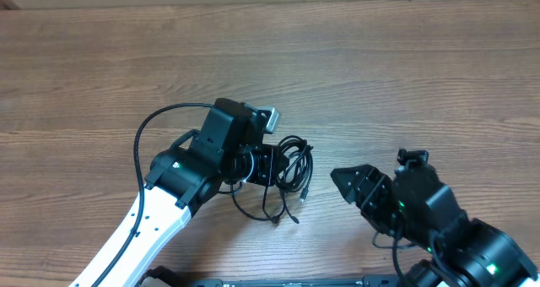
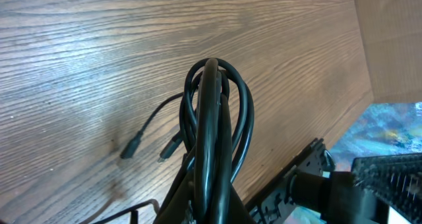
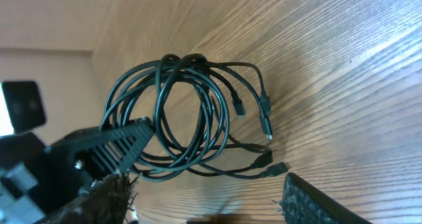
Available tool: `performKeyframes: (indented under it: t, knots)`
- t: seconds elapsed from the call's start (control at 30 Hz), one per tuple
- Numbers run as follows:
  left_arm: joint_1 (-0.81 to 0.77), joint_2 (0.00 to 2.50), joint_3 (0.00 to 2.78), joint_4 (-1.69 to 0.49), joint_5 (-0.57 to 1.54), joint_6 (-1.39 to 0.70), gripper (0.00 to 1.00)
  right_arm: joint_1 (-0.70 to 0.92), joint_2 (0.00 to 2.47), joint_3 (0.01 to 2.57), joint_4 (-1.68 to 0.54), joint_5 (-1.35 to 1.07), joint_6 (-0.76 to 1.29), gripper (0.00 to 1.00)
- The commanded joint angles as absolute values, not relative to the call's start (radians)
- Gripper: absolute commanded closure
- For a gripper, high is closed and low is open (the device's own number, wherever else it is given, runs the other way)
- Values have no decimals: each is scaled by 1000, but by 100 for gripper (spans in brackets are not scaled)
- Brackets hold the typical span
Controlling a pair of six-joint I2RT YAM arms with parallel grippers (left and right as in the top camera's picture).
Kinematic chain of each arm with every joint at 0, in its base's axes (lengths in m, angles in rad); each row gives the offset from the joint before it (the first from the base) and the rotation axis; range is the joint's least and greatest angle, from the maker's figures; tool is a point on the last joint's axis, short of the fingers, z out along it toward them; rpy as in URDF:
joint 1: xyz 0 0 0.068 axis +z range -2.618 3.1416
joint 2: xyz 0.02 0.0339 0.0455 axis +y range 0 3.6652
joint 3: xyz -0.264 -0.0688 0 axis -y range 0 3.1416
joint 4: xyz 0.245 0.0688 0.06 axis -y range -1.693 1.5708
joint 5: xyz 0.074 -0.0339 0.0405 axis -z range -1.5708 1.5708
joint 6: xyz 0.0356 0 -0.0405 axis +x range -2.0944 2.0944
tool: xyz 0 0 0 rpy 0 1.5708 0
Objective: Untangle cables
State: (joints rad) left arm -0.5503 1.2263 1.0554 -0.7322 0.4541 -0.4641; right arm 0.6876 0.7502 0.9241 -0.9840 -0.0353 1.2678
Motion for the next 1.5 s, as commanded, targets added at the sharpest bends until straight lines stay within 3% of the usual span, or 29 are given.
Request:
performKeyframes:
  t: [0.0, 0.17, 0.2, 0.23, 0.33, 0.47, 0.53, 0.57, 0.67, 0.83, 0.87, 0.97, 1.03, 1.23, 1.33, 1.47]
  knots:
    - [-558, 1204, 1070, -724, 418, -450, 96, 685, 807, 931, -970, -22, 1339, 33]
    - [-558, 1204, 1070, -728, 407, -479, 96, 685, 893, 931, -943, -75, 1339, 32]
    - [-558, 1205, 1070, -728, 403, -479, 91, 685, 910, 931, -926, -101, 1339, 32]
    - [-558, 1205, 1070, -728, 386, -480, 96, 685, 925, 931, -908, -128, 1339, 35]
    - [-558, 1205, 1070, -729, 335, -508, 96, 685, 971, 931, -864, -175, 1339, 43]
    - [-558, 1205, 1070, -738, 289, -486, 96, 685, 1014, 930, -842, -191, 1339, 60]
    - [-558, 1204, 1070, -756, 266, -428, 96, 685, 1023, 931, -843, -199, 1338, 83]
    - [-558, 1204, 1070, -767, 257, -408, 96, 685, 1024, 931, -842, -203, 1338, 89]
    - [-558, 1204, 1070, -806, 251, -387, 96, 685, 1024, 931, -844, -204, 1335, 96]
    - [-558, 1204, 1070, -813, 252, -381, 96, 685, 1024, 930, -844, -192, 1308, 95]
    - [-558, 1204, 1070, -813, 252, -381, 96, 685, 1024, 930, -845, -184, 1309, 85]
    - [-558, 1204, 1070, -812, 252, -381, 96, 685, 1024, 931, -845, -173, 1309, 38]
    - [-558, 1204, 1070, -812, 252, -381, 96, 685, 1024, 931, -840, -173, 1309, 28]
    - [-558, 1204, 1070, -807, 252, -289, 96, 685, 1024, 931, -830, -183, 1314, 27]
    - [-558, 1204, 1070, -807, 271, -221, 96, 685, 1029, 931, -795, -189, 1314, 35]
    - [-558, 1204, 1070, -789, 358, -150, 96, 685, 1055, 930, -728, -189, 1341, 38]
